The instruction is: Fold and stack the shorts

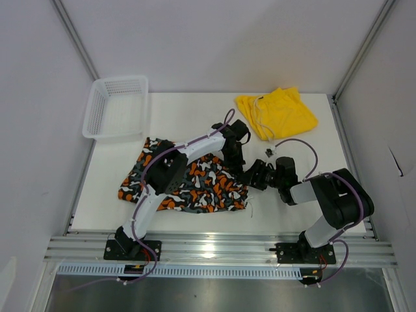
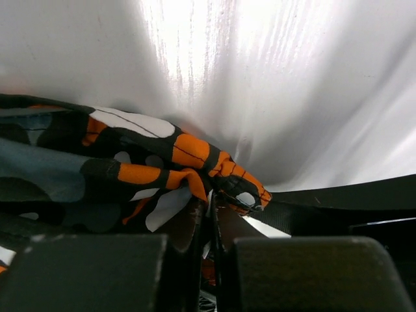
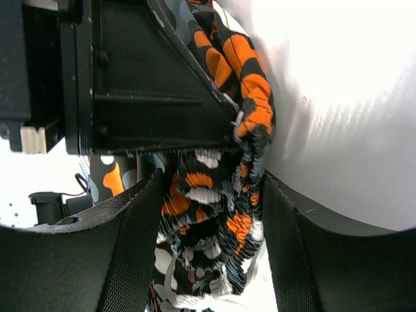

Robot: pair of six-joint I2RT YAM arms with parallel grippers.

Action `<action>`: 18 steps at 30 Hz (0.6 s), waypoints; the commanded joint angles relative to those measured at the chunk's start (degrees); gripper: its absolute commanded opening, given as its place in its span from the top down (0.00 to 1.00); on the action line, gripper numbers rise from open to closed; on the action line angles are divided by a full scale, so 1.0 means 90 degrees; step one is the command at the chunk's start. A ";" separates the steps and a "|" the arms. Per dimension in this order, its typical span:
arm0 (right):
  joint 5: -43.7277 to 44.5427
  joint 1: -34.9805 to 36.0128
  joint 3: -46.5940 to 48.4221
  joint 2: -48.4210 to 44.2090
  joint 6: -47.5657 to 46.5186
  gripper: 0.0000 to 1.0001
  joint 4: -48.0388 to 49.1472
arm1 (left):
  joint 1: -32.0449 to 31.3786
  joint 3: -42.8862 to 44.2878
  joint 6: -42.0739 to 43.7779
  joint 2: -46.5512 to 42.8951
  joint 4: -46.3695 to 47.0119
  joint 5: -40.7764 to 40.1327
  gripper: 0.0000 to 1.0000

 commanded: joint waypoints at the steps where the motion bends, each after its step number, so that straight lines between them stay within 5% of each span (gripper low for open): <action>1: 0.0099 0.0139 0.0323 0.0085 -0.0222 0.40 -0.0213 | -0.0071 0.0265 -0.0219 0.0022 0.0300 0.0227 0.90; 6: 0.0177 0.0169 0.0392 0.0143 -0.0222 0.49 -0.0350 | -0.0130 0.0274 -0.0267 -0.0066 0.0388 0.0238 0.62; 13: 0.0197 0.0159 0.0441 0.0211 -0.0203 0.81 -0.0399 | -0.0149 0.0255 -0.0219 -0.0300 0.0340 0.0150 0.44; 18: 0.0158 0.0130 0.0441 0.0260 -0.0164 0.94 -0.0370 | -0.0110 0.0226 -0.0082 -0.0680 0.0135 -0.0181 0.33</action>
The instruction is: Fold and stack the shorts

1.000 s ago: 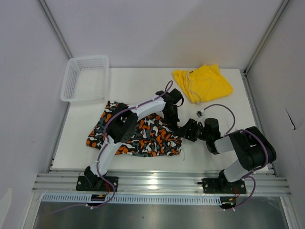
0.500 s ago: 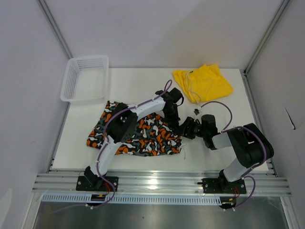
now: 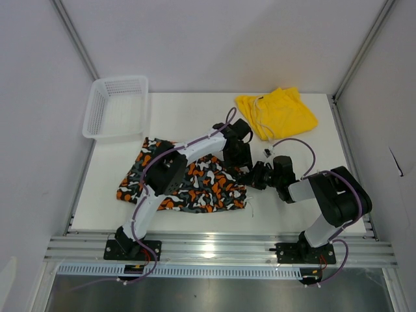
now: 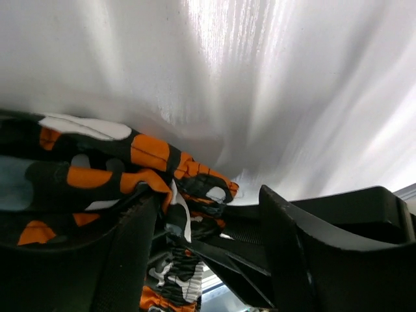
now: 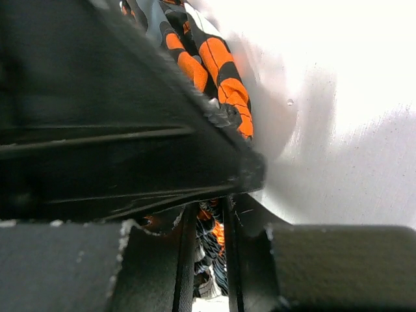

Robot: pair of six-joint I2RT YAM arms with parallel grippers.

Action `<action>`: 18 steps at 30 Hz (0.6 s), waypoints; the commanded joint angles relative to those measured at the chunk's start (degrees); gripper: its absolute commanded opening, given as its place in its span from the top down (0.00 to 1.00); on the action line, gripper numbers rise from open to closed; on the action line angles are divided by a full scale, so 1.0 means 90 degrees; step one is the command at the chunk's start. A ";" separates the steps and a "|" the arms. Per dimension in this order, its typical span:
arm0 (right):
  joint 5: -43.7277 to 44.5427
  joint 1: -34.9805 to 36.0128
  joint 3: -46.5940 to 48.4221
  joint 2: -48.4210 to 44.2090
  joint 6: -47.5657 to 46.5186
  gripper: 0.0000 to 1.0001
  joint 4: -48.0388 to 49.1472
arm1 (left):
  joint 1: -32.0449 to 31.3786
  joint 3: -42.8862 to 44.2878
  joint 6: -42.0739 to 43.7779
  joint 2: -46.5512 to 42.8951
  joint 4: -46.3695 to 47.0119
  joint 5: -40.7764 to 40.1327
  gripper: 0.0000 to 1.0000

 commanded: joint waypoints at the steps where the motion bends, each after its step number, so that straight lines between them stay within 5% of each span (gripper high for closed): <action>1: -0.0044 0.0011 0.0191 0.0112 -0.0013 0.96 0.0111 | 0.0009 0.0204 0.0078 -0.0824 -0.0135 -0.0284 0.32; 10: 0.0375 0.0147 -0.0092 -0.0004 0.0853 1.00 0.0500 | 0.0028 -0.0586 0.0595 -0.2454 -0.0322 -0.1680 0.27; 18: 0.1313 0.0868 -0.0211 -0.0931 0.1715 1.00 0.0269 | -0.0615 -0.3759 0.1602 -0.5160 0.1134 -0.2462 0.29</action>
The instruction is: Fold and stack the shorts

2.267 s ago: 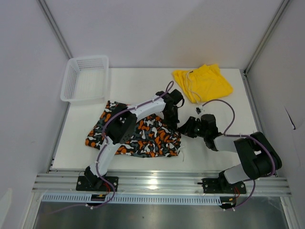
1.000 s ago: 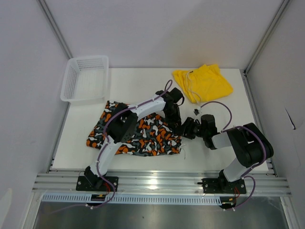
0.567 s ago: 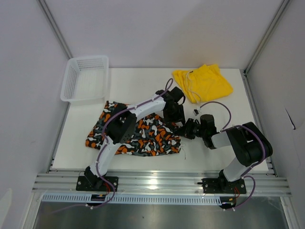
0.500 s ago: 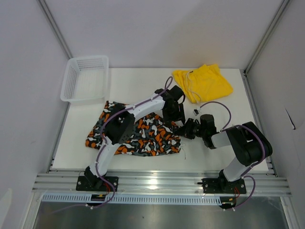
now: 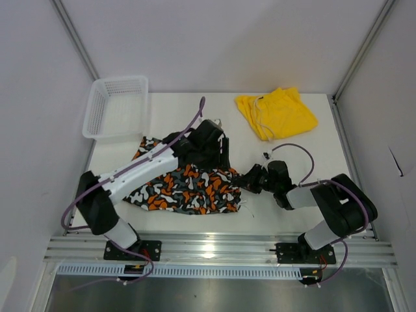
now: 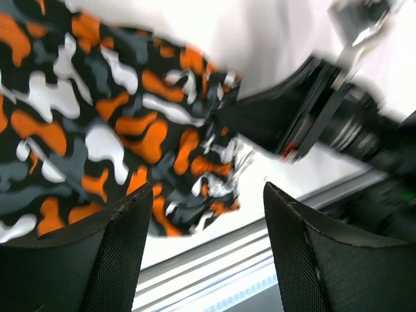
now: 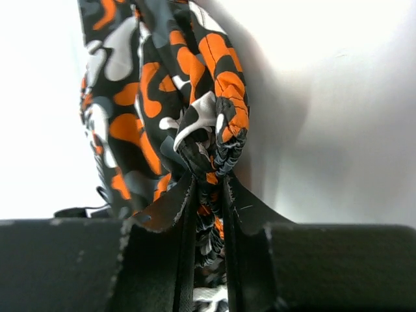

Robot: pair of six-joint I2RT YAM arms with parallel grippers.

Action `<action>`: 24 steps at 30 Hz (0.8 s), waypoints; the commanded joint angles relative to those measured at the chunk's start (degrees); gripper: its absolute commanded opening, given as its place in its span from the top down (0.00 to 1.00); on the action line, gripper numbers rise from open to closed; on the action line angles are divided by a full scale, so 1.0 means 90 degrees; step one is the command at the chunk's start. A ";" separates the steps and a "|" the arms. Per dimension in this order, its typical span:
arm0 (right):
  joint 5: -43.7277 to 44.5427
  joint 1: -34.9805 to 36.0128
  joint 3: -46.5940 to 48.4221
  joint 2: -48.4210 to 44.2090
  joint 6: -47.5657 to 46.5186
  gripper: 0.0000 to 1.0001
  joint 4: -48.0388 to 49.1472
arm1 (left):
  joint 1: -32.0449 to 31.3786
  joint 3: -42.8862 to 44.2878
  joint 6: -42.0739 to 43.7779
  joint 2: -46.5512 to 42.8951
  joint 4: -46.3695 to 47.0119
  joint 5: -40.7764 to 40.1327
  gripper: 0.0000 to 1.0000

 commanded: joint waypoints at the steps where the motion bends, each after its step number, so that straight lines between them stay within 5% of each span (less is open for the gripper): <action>1: 0.0711 0.0338 0.0184 -0.0747 0.0486 1.00 -0.0568 | -0.0506 -0.1083 0.0621 -0.0865 0.0670 -0.0667 0.28; 8: 0.3563 0.1832 0.0925 -0.2516 0.0575 1.00 -0.3316 | -0.1620 -0.2111 0.0426 -0.1745 0.0914 -0.1986 0.26; 16: 0.3749 0.2008 0.1180 -0.2614 0.0906 1.00 -0.4021 | -0.2938 -0.1314 -0.0051 -0.0908 0.0293 -0.3566 0.25; 24: 0.3730 0.2048 0.1210 -0.2673 0.1092 1.00 -0.4089 | -0.3388 -0.0491 -0.0687 0.0002 -0.0628 -0.4584 0.25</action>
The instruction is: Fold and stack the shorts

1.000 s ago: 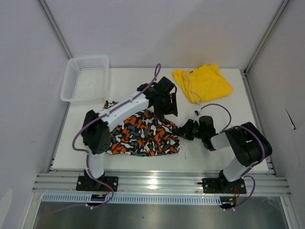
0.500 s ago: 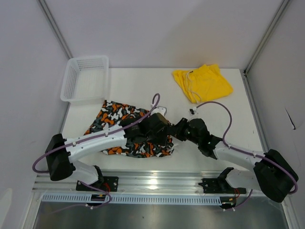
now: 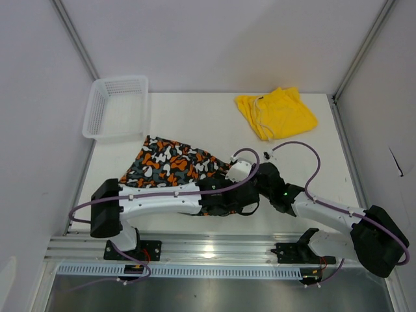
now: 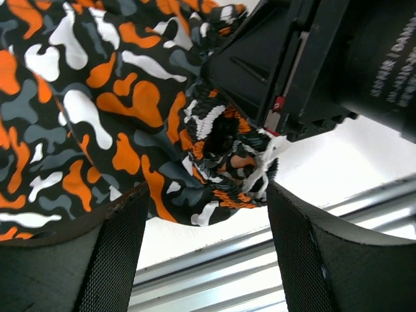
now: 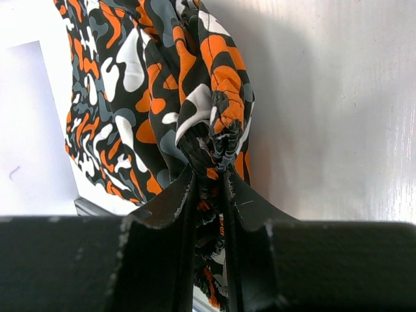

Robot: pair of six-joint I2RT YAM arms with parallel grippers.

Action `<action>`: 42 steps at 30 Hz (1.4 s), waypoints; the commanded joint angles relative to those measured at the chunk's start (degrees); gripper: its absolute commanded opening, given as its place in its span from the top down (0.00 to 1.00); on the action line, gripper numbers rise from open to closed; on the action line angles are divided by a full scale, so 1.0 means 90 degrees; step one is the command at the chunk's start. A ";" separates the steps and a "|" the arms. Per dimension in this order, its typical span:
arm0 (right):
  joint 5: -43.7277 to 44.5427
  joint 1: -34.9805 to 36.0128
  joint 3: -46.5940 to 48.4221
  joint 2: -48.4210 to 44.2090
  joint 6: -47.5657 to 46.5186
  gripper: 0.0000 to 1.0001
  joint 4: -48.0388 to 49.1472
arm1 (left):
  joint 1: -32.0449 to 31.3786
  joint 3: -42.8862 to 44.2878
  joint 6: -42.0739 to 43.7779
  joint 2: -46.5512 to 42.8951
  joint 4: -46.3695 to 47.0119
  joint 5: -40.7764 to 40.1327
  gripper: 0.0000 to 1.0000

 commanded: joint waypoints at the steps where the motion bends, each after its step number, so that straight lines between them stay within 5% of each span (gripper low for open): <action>1: 0.0223 0.0037 0.0253 -0.0101 0.0201 1.00 -0.0053 | -0.0095 0.0432 -0.0551 0.0221 -0.0632 -0.0806 0.25; 31: -0.0324 0.0027 0.0419 -0.0267 0.0660 1.00 -0.0131 | -0.0037 -0.0720 -0.0826 0.0729 0.1065 -0.1011 0.27; 42: -0.0304 -0.0061 0.0507 -0.0443 0.0797 1.00 -0.0326 | -0.0007 -0.0719 -0.1314 0.1218 0.0615 -0.1148 0.46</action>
